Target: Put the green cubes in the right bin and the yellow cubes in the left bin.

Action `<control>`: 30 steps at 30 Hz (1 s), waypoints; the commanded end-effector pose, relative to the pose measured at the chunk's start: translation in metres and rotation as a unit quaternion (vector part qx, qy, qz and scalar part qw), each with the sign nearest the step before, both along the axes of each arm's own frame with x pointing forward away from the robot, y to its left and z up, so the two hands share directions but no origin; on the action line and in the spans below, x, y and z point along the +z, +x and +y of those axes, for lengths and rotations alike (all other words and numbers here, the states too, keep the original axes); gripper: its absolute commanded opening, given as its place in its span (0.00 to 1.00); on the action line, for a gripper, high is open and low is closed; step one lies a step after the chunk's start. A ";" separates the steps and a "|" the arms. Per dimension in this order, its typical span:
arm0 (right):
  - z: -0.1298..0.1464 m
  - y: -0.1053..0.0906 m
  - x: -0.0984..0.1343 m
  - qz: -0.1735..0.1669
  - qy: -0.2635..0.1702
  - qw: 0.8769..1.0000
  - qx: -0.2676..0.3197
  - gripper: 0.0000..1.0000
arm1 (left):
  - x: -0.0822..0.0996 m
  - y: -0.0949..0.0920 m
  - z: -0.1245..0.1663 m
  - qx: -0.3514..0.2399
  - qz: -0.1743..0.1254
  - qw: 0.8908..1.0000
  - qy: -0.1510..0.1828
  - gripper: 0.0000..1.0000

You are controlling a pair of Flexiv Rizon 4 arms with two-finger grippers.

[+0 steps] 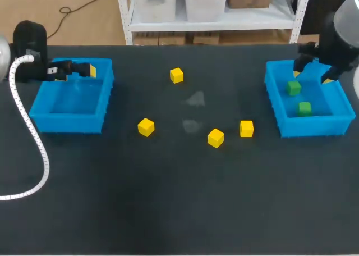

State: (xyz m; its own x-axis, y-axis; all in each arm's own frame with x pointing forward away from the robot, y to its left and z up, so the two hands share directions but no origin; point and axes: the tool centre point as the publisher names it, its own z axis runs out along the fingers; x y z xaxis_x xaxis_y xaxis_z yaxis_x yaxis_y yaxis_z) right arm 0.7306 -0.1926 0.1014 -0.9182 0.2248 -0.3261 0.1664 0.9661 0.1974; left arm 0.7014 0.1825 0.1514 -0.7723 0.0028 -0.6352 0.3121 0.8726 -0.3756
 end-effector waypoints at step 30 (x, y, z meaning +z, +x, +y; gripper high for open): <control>-0.001 -0.005 0.000 -0.155 -0.028 0.987 -0.033 1.00 | -0.026 -0.025 -0.090 -0.206 -0.059 0.915 0.343 1.00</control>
